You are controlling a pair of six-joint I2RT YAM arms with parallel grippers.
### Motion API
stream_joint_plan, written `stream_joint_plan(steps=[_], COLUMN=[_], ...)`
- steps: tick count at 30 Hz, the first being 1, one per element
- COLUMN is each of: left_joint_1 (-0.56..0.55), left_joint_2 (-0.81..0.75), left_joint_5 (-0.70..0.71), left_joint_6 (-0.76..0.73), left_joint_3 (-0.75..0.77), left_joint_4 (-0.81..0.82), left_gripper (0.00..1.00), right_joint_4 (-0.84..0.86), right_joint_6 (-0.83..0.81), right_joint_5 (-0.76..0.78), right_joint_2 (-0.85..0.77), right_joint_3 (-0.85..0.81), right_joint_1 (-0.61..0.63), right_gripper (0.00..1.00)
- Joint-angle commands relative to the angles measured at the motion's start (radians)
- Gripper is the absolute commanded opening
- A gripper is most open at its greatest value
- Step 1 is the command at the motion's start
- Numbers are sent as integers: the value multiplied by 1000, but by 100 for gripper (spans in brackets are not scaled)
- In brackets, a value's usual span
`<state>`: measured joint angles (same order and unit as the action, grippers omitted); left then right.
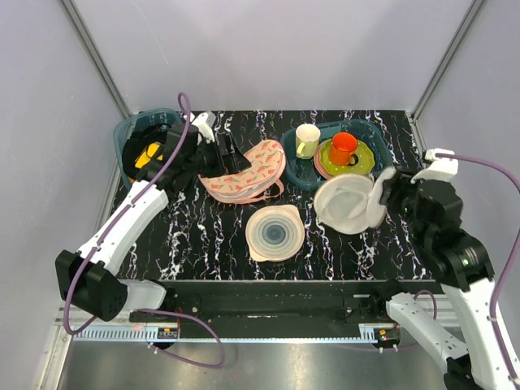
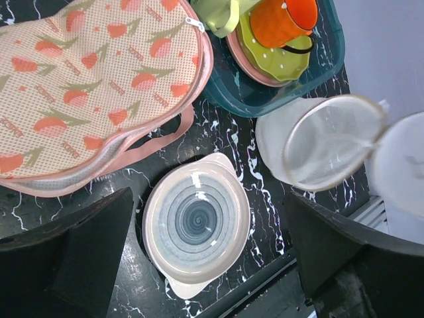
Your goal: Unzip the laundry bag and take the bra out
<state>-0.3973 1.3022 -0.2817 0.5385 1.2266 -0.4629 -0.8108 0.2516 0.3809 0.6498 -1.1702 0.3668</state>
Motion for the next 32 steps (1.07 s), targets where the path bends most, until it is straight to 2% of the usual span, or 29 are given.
stream_joint_plan(steps=[1, 3, 7, 11, 16, 21, 27, 32], left_joint_1=[3, 5, 6, 8, 12, 15, 25, 26], left_joint_2=[11, 2, -30, -75, -107, -161, -257, -265], left_joint_5=[-49, -59, -18, 117, 194, 164, 196, 167], left_joint_6=[-9, -15, -29, -52, -71, -115, -124, -120], left_joint_3=[7, 5, -4, -21, -49, -94, -160, -167], left_joint_4=[24, 21, 1, -37, -71, -109, -129, -129], left_gripper=[99, 99, 99, 99, 99, 99, 99, 99], right_joint_4=[-45, -76, -45, 51, 56, 53, 56, 67], right_joint_6=[44, 84, 127, 144, 202, 229, 248, 242], right_joint_5=[180, 190, 123, 38, 39, 13, 49, 52], right_joint_2=[141, 241, 274, 264, 352, 372, 329, 298], right_joint_3=[41, 26, 12, 44, 1, 10, 64, 72], right_joint_1=[6, 6, 6, 6, 6, 6, 6, 6], right_gripper=[90, 99, 100, 100, 100, 100, 100, 100])
